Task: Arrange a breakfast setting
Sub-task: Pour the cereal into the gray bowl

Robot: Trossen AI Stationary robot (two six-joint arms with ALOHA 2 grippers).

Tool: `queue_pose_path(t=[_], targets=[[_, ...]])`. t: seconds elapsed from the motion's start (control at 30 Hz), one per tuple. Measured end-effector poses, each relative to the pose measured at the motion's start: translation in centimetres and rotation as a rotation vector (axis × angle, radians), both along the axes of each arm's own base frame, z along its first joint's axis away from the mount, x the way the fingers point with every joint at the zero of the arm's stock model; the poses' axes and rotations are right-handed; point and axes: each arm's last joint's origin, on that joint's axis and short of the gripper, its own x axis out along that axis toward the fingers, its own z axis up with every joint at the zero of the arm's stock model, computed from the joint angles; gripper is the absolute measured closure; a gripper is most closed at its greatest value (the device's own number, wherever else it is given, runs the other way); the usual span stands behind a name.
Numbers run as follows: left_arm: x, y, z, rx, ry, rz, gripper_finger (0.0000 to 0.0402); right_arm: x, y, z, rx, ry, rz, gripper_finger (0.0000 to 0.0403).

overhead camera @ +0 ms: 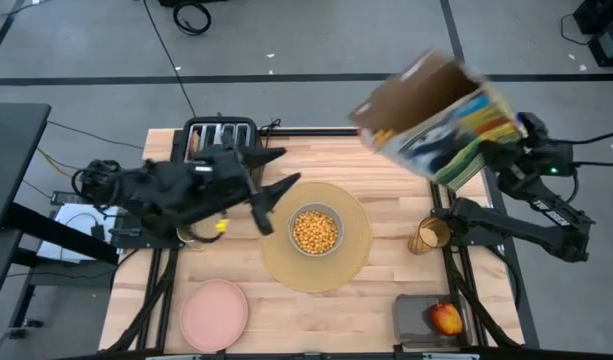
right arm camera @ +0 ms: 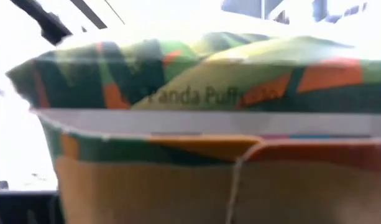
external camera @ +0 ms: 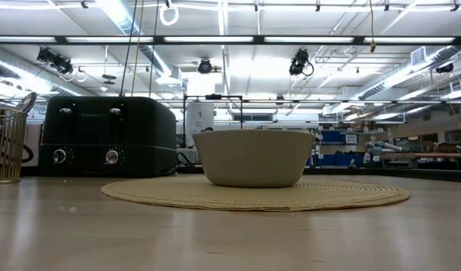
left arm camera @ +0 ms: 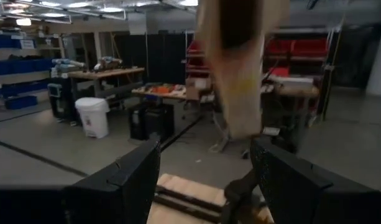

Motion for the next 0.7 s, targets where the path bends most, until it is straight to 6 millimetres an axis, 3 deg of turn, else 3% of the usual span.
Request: queue_pose_path(t=[0.13, 0.33, 0.6, 0.7], targets=[[2.1, 1.8, -0.6, -0.001, -0.085, -0.057, 0.0146, 0.7, -0.6, 0.7, 0.034, -0.113, 0.01, 0.0225], [6.3, 4.3, -1.7, 0.049, -0.186, -0.153, 0.0131, 3.5, -2.3, 1.0, 0.042, -0.244, 0.012, 0.0225], [9.1, 7.9, -2.8, 0.009, -0.28, -0.245, 0.0059, 8.4, -3.7, -0.2, 0.032, -0.272, 0.039, 0.0225], [9.7, 8.5, -3.1, 0.004, -0.302, -0.247, 0.0049, 9.7, -4.0, -0.8, 0.03, -0.271, 0.028, 0.0225]])
